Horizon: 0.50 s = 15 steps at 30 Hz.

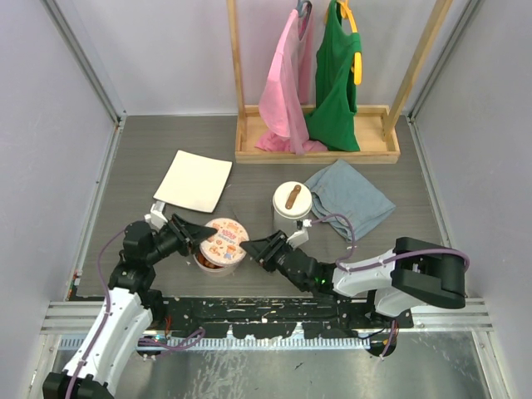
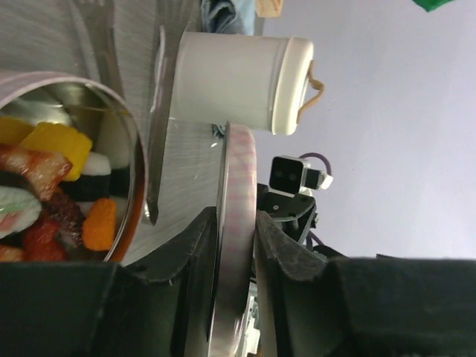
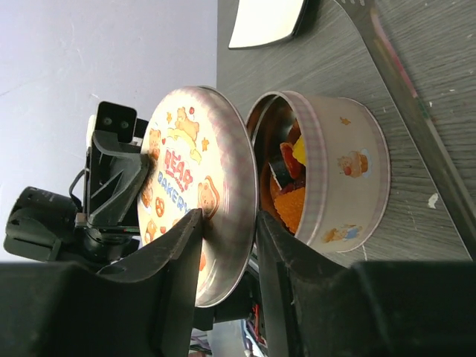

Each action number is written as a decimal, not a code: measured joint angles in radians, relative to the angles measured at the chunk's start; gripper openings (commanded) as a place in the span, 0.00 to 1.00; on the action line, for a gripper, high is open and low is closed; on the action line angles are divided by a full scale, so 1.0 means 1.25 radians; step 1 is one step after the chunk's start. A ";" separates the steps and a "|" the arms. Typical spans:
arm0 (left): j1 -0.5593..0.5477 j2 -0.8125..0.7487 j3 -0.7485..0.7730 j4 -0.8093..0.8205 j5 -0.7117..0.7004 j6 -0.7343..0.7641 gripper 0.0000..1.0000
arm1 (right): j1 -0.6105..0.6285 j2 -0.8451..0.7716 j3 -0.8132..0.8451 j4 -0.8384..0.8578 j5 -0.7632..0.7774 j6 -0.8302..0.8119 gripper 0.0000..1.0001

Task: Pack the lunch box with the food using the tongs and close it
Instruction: Close the box lid on the packing box.

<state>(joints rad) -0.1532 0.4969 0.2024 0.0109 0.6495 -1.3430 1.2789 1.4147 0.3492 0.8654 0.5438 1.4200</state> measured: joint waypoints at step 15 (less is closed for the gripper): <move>-0.002 0.008 0.129 -0.372 -0.130 0.299 0.41 | -0.005 0.031 0.077 -0.142 -0.034 -0.024 0.47</move>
<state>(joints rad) -0.1551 0.5072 0.3634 -0.4541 0.4870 -0.9691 1.2728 1.4532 0.4458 0.6880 0.5014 1.3895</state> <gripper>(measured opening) 0.400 0.450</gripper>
